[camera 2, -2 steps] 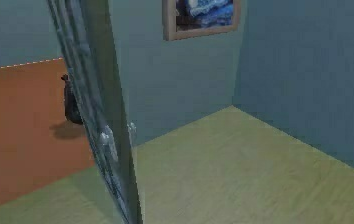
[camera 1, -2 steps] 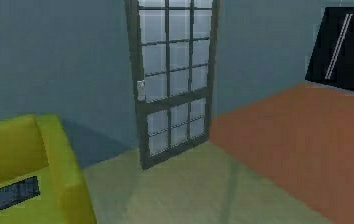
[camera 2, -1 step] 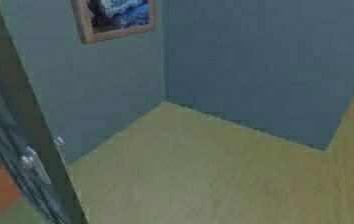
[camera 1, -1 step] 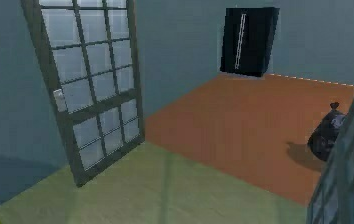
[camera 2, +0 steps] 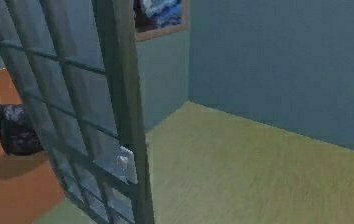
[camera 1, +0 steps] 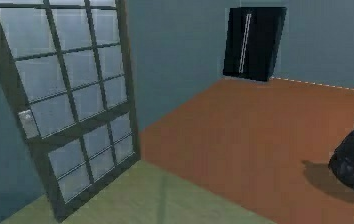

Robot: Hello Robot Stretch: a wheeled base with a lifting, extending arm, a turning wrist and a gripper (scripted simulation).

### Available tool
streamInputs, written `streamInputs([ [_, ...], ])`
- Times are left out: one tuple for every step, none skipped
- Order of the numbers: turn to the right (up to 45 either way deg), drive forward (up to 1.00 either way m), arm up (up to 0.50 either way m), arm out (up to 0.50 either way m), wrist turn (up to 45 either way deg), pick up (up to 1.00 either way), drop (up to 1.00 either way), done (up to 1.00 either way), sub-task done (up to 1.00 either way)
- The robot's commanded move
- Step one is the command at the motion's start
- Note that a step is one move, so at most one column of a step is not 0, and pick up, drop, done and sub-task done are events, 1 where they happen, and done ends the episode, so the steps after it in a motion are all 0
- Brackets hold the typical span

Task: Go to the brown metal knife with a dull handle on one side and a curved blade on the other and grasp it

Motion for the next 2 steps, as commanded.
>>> streamInputs([
  [30.0, 0.00, 0.00, 0.00, 0.0, 0.00, 0.00, 0.00, 0.00],
  [0.0, 1.00, 0.00, 0.00, 0.0, 0.00, 0.00, 0.00, 0.00],
])
